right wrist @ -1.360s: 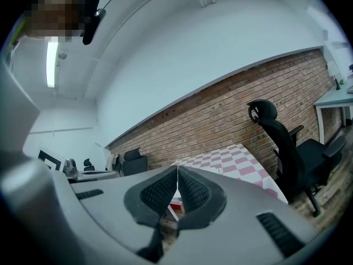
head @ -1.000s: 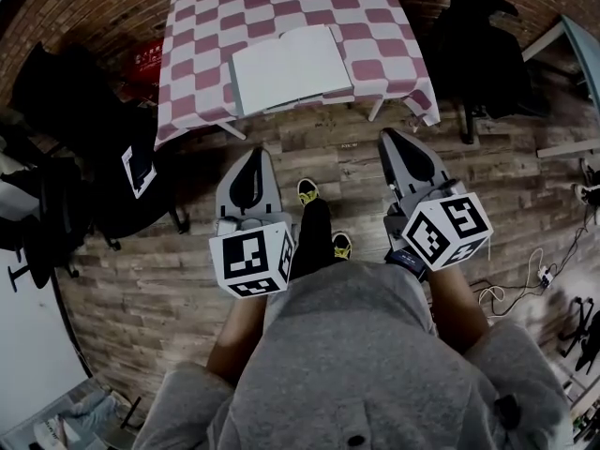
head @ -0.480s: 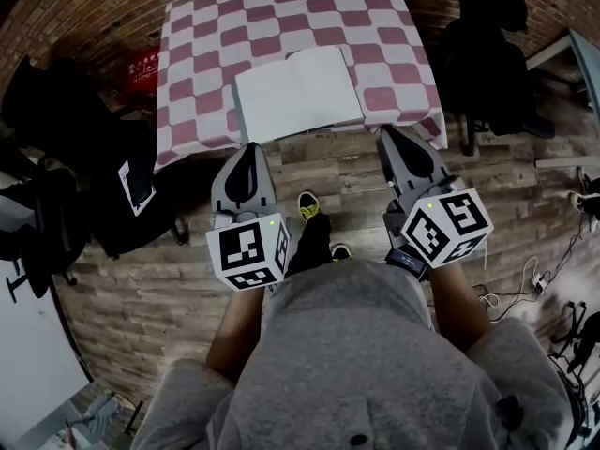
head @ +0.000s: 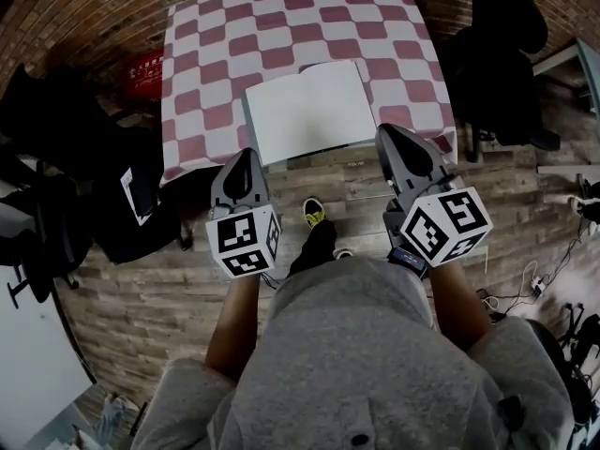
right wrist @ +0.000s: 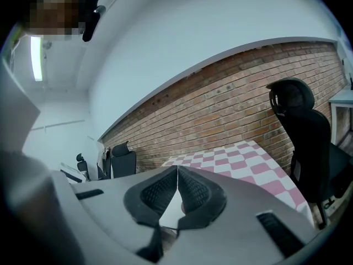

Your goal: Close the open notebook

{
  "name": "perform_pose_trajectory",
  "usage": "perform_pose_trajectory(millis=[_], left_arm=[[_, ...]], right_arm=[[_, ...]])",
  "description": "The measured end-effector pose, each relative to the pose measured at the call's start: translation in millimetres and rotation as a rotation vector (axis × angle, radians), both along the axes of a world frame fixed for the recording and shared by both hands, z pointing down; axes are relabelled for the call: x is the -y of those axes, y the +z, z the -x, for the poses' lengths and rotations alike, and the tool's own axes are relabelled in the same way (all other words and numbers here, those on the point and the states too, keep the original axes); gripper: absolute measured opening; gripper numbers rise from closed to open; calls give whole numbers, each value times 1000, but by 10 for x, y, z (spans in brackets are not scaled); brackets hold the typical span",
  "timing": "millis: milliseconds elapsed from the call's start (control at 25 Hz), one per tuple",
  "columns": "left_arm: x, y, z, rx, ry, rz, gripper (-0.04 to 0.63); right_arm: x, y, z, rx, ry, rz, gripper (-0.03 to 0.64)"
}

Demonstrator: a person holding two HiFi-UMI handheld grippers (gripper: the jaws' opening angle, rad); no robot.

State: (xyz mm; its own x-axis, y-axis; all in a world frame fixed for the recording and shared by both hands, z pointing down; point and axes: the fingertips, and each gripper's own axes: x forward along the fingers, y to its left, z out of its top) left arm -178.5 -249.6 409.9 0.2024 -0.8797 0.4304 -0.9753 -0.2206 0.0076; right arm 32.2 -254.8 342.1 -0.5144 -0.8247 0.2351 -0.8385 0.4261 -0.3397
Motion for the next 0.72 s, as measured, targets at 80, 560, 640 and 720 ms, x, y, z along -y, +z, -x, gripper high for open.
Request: perform_pose_trajectory(millis=[80,560,640,720], left_arm=[[49,232,76,-17,3,54,9],[199,1436,277,-220,58,368,246],[211,1506,279,-248,61,397,273],[200,1563,259,-273,67,422,301]], right_arm=[[52,11,35,-6,3,4,25],[402,131,65,-50,72,27,25],[432,144,73,-53,78,31,25],[443,163,79,-56,84,38,25]])
